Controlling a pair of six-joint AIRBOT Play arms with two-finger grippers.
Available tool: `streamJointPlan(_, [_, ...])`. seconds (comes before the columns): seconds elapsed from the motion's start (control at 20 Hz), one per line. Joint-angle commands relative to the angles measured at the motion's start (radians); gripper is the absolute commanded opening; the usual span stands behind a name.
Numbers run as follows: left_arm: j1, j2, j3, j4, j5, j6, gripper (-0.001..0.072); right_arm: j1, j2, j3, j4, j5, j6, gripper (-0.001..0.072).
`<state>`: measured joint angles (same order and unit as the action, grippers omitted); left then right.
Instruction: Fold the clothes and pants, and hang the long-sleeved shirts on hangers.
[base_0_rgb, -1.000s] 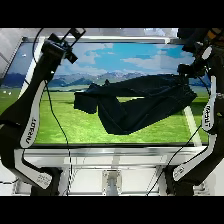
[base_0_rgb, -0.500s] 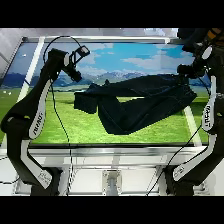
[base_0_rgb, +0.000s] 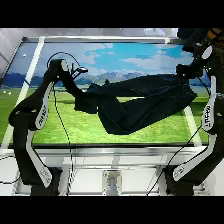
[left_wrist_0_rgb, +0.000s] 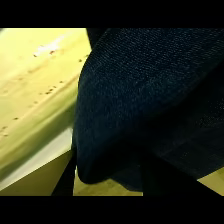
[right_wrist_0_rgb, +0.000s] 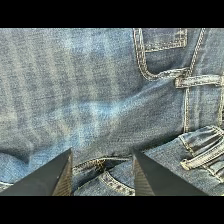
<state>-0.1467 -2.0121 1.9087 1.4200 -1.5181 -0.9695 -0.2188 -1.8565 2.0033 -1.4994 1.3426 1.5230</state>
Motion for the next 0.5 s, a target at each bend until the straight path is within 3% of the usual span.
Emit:
streamJointPlan(0.0, [0.005,-0.04,0.001,-0.041,-0.03,-0.014,0.0206,0.001,-0.001,0.0,0.004,0.002,0.0,0.0393])
streamJointPlan(0.05, [0.005,-0.042,0.001,-0.041,-0.026,-0.012,0.0015,0.001,-0.001,0.0,0.004,0.002,0.0,0.0394])
streamJointPlan(0.15, [0.003,-0.034,0.004,-0.037,-0.011,-0.016,0.0014,0.001,-0.001,0.0,0.004,0.002,0.0,0.0393])
streamJointPlan(0.25, [-0.004,0.001,0.005,0.057,0.059,-0.077,0.0012,0.001,-0.001,0.0,0.004,0.006,0.0,0.0394])
streamJointPlan(0.45, [-0.093,0.155,0.005,0.647,0.393,-0.337,0.0012,0.001,-0.001,0.0,0.004,0.024,0.0,0.0394])
